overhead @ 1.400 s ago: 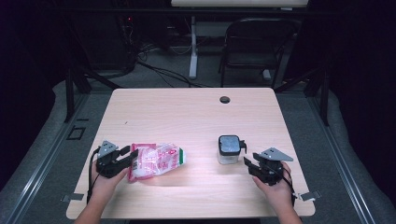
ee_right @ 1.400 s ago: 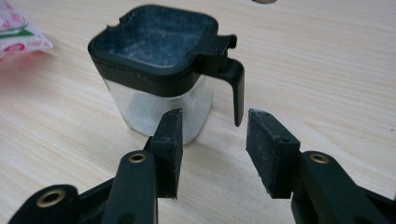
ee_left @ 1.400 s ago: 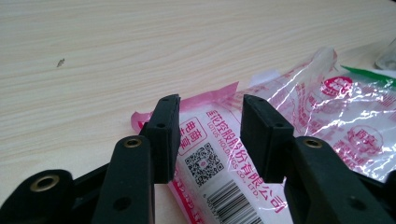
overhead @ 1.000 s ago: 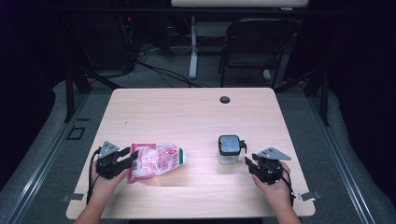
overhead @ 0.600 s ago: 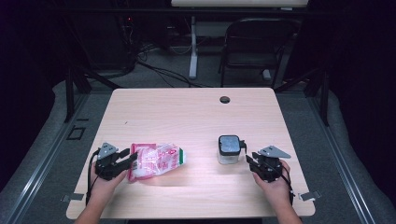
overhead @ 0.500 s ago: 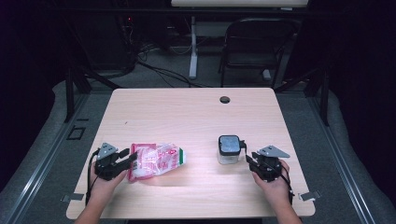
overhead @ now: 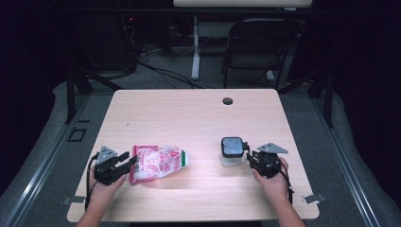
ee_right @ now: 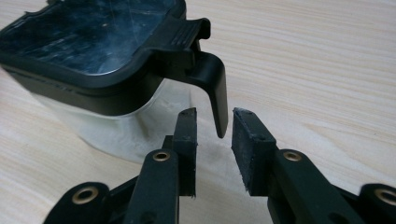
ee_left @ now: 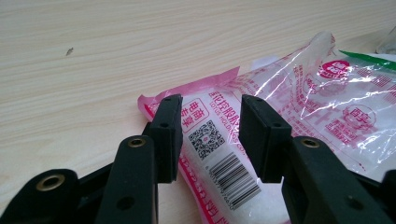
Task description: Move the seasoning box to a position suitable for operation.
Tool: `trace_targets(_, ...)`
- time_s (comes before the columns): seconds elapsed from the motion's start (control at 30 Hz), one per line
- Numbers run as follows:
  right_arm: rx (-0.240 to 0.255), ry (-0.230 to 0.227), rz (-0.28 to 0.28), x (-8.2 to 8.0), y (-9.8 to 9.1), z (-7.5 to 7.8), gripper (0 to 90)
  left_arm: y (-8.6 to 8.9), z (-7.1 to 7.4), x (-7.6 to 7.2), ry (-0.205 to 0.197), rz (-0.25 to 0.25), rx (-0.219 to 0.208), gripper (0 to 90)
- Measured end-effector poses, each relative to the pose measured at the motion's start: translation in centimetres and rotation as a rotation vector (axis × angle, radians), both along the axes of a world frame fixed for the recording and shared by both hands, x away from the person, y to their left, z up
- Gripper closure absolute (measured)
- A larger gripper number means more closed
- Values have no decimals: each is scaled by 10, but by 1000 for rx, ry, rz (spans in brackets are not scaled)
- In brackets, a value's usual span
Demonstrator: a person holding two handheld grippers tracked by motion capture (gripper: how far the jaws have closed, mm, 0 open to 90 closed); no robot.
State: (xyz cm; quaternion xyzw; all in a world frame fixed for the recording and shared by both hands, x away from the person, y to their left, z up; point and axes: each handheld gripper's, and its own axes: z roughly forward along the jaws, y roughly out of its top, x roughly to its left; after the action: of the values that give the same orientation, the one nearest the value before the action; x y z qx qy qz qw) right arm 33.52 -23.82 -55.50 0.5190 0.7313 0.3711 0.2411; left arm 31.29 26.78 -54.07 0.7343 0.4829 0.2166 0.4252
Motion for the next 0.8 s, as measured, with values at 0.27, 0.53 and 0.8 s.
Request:
trace_targets(0.27, -20, 9, -12, 12, 2, -4, 709, 3, 0, -6, -2, 10, -5, 613)
trace_targets(0.53, -27, 8, -21, 19, 2, -8, 704, 3, 0, -9, -5, 8, -1, 621)
trace_targets(0.8, -70, -5, -13, 22, 8, -6, 749, 1, -2, -10, -5, -6, 13, 627)
